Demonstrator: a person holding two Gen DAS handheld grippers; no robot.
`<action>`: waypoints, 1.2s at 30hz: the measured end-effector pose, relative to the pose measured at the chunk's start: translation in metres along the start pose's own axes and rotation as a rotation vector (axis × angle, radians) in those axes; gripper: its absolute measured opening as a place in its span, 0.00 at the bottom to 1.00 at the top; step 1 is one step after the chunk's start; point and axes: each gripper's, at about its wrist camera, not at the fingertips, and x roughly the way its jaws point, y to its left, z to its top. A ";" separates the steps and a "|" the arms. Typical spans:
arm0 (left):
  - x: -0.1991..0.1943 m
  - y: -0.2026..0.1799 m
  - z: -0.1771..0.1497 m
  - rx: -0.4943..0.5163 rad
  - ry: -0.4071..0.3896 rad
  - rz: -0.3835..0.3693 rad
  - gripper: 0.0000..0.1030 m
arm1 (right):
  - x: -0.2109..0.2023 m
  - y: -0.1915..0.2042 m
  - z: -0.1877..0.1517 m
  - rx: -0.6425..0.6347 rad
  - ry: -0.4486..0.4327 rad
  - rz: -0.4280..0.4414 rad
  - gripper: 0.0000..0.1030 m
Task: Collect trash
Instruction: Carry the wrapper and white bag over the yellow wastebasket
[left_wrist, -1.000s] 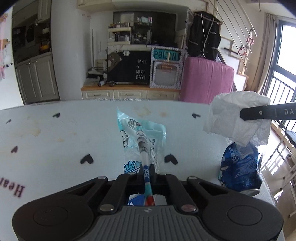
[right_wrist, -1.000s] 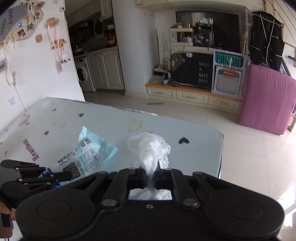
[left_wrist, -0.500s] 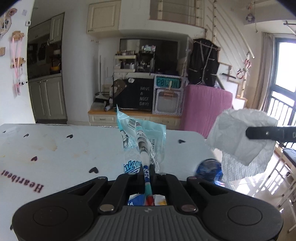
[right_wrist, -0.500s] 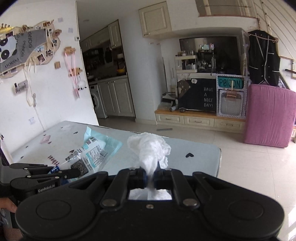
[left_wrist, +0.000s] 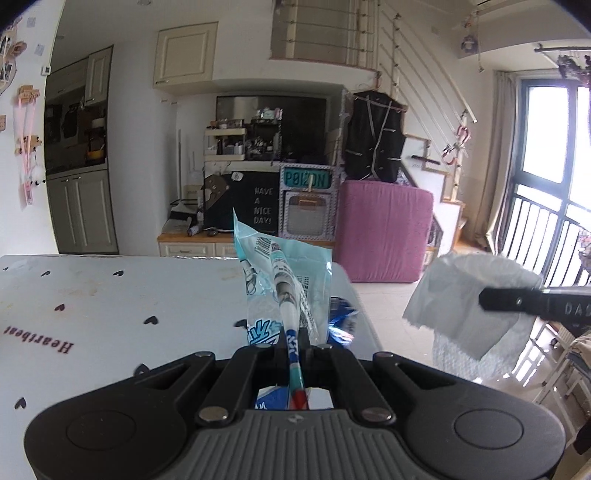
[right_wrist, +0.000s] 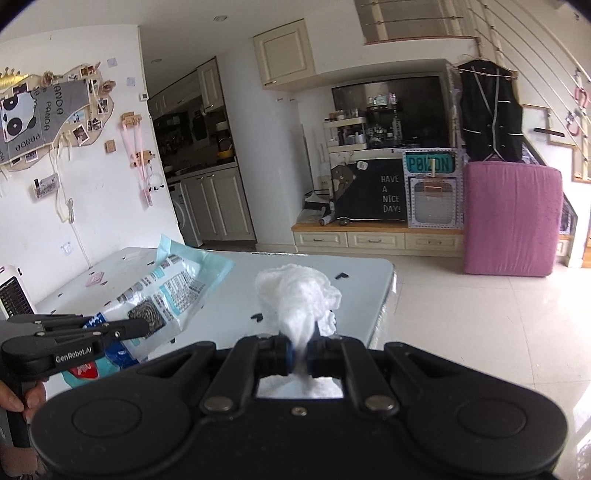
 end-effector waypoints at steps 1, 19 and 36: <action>-0.005 -0.006 -0.002 0.002 -0.007 -0.005 0.01 | -0.007 -0.002 -0.003 0.006 -0.004 -0.002 0.07; -0.047 -0.113 -0.011 0.060 -0.065 -0.109 0.01 | -0.124 -0.053 -0.047 0.091 -0.091 -0.040 0.07; 0.077 -0.222 -0.022 0.172 0.068 -0.264 0.01 | -0.144 -0.167 -0.100 0.254 -0.052 -0.246 0.07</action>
